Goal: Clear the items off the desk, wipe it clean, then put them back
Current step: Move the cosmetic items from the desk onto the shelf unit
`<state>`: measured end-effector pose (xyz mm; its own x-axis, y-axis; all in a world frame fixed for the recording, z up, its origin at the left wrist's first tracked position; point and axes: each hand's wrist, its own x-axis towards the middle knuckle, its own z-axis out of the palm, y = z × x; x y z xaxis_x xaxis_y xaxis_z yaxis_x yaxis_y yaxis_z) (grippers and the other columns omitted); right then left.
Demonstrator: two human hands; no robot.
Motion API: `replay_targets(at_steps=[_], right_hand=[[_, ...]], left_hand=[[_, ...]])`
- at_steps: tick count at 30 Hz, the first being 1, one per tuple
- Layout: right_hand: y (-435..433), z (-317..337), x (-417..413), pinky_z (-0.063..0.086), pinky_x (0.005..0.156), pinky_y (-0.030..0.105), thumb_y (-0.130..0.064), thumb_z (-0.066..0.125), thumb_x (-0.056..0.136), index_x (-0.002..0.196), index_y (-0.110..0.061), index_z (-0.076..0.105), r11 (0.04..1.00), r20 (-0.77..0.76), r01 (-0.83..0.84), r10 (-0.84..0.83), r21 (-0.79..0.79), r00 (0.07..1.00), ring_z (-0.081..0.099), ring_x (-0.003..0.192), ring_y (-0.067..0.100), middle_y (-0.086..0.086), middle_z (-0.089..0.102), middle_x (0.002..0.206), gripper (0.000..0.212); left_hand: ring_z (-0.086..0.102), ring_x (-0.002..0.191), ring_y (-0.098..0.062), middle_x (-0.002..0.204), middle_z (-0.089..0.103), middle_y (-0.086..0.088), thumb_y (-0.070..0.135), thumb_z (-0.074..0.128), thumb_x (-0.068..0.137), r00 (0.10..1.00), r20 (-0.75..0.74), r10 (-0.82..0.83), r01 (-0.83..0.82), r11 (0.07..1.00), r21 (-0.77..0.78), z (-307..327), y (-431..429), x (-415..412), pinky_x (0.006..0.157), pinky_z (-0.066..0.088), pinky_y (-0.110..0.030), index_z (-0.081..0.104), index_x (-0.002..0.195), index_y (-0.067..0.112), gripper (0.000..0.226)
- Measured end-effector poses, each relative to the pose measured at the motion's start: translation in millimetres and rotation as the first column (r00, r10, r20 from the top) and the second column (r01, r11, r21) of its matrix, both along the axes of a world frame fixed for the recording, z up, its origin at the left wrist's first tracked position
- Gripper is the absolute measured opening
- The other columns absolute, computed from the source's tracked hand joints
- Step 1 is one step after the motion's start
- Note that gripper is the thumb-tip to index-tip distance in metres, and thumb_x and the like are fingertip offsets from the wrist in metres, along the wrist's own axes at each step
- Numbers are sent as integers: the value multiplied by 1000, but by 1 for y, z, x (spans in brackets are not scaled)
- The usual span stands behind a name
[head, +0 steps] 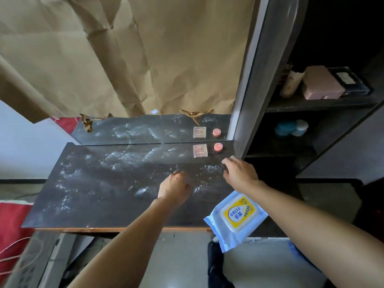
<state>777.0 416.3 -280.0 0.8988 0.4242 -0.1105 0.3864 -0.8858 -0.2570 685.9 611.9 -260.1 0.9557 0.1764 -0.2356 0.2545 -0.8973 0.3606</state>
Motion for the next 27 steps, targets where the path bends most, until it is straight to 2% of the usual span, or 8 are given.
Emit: replay_targets(at_steps=[6,10,13,16,19,23,27], right_hand=[[42,-46,79,46,82,38,-18,54,83,123,-17,46,997,-30,44,-45,-59,999,50,107,32,10,50,121,41],[56,-75,107,43,91,39,-18,56,84,128,-22,46,990,-38,135,-137,-53,990,41,121,30,7,42,135,45],[58,-90,114,48,86,40,-21,59,84,130,-24,43,987,-39,151,-153,-51,987,43,119,29,6,41,137,49],[56,-100,118,49,83,39,-23,60,84,130,-26,44,988,-34,142,-145,-68,989,45,115,27,3,44,135,49],[54,-104,123,49,74,39,-17,61,82,119,-25,53,987,-13,158,-159,-8,987,48,106,28,2,53,120,39],[52,-108,126,46,61,36,-5,60,79,100,-20,60,981,7,188,-189,35,982,51,96,30,3,56,103,25],[49,-102,118,45,67,37,-15,60,85,107,-19,59,981,-11,191,-190,45,982,50,98,29,5,56,105,22]], left_hand=[[55,109,-30,118,52,-7,20,51,90,997,-73,-4,7,999,38,-38,26,79,83,48,-39,58,118,14,30],[47,119,-26,128,46,-4,24,56,90,995,-90,-37,38,999,10,-67,30,139,93,45,-39,47,131,14,43],[40,128,-25,142,38,-2,23,61,87,993,-58,-101,101,995,-8,-84,24,172,101,41,-39,38,141,16,58],[28,138,-24,153,28,-2,26,63,86,973,-111,-200,201,979,-2,-99,19,192,109,31,-38,24,148,19,74],[32,134,-24,146,37,-3,25,63,85,964,-123,-235,245,967,72,-114,16,197,107,30,-37,29,145,20,69],[41,119,-28,130,45,-8,26,65,83,983,-56,-173,178,977,114,-117,12,189,100,34,-35,41,135,17,58],[47,112,-28,122,46,-8,28,69,80,994,-40,-101,103,994,35,-104,15,171,95,38,-34,44,132,17,59]])
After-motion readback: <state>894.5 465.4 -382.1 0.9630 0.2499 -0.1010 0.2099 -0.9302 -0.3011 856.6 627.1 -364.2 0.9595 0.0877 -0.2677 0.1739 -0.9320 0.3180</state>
